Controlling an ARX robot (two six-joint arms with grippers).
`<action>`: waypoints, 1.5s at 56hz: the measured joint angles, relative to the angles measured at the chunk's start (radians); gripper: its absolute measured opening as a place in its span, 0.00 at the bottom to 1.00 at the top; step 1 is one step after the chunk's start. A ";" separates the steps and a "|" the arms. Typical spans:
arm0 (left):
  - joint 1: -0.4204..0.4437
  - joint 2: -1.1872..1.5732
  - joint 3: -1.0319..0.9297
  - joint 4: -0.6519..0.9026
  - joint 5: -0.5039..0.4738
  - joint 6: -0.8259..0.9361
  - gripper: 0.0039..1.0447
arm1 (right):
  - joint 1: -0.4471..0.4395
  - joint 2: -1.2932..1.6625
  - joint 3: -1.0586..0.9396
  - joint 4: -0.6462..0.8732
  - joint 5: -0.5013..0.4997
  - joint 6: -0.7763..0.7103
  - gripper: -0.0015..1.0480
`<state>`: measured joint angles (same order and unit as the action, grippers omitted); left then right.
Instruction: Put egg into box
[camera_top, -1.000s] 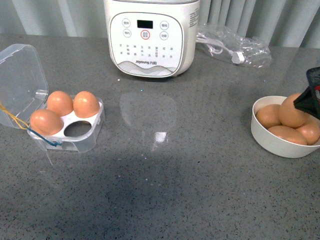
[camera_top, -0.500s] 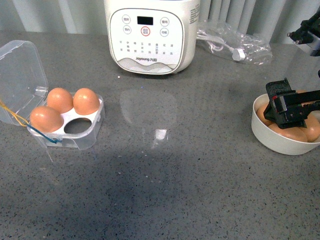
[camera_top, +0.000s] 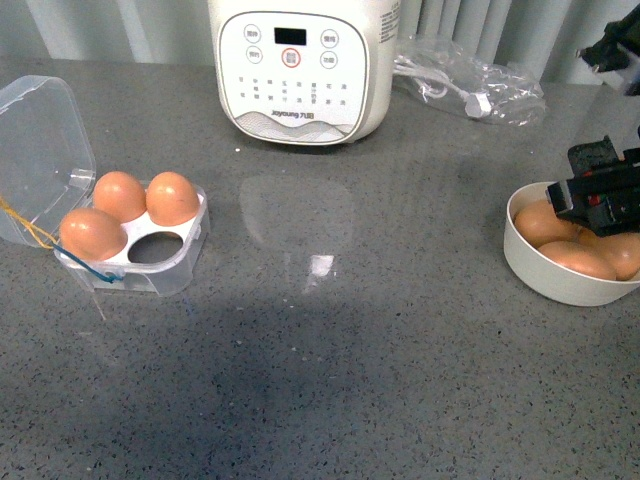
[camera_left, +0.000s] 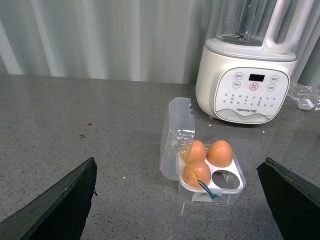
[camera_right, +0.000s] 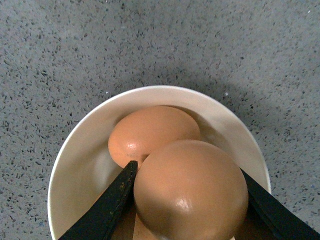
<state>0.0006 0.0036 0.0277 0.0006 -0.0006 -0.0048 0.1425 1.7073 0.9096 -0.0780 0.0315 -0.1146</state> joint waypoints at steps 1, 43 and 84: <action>0.000 0.000 0.000 0.000 0.000 0.000 0.94 | 0.002 -0.008 0.000 0.000 -0.001 -0.003 0.42; 0.000 0.000 0.000 0.000 0.000 0.000 0.94 | 0.307 0.082 0.213 0.011 -0.293 -0.175 0.41; 0.000 0.000 0.000 0.000 0.000 0.000 0.94 | 0.509 0.396 0.584 -0.142 -0.412 -0.201 0.41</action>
<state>0.0006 0.0036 0.0277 0.0006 -0.0006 -0.0048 0.6514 2.1029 1.4940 -0.2195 -0.3805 -0.3153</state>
